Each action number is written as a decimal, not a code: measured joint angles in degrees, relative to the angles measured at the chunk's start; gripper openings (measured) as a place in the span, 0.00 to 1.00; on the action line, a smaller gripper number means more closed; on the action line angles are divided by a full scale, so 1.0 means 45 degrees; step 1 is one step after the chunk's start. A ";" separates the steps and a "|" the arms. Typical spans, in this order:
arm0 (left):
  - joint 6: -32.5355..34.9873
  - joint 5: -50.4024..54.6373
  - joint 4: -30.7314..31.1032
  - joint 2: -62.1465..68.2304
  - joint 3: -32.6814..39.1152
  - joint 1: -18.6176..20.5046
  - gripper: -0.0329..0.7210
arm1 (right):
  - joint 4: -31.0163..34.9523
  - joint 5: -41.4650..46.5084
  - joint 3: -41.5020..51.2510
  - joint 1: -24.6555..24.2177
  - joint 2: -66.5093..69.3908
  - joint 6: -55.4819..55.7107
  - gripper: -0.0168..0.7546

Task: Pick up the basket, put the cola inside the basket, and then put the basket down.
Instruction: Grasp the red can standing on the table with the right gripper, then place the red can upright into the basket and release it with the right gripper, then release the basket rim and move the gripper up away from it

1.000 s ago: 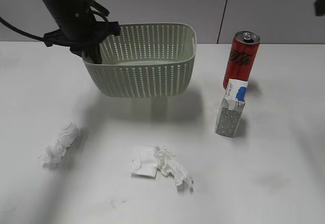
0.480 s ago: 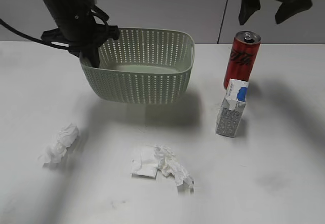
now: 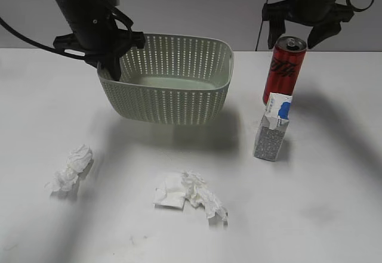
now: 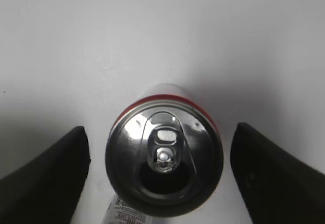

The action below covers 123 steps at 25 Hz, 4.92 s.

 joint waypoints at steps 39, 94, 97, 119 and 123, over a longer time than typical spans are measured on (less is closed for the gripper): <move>0.0011 -0.0557 -0.0449 0.0000 0.0000 0.0000 0.02 | -0.1494 0.1629 -0.0454 0.2592 -0.2939 -0.0805 0.70; 0.0077 -0.0388 -0.0422 0.0000 0.0000 0.0314 0.02 | -0.0937 0.1991 0.1837 0.0101 -0.4944 -0.1458 0.81; 0.0105 -0.0388 -0.0450 0.0000 0.0000 0.0314 0.02 | -0.0937 0.1881 0.3518 -0.0408 -0.6249 -0.1818 0.80; 0.0105 -0.0378 -0.0583 0.0000 0.0000 0.0314 0.02 | 0.0203 -0.1442 1.4860 -0.2282 -1.6424 -0.4174 0.79; 0.0080 -0.0359 -0.0634 0.0000 0.0000 0.0314 0.02 | 0.0235 -0.1442 1.6517 -0.2282 -1.8388 -0.4199 0.79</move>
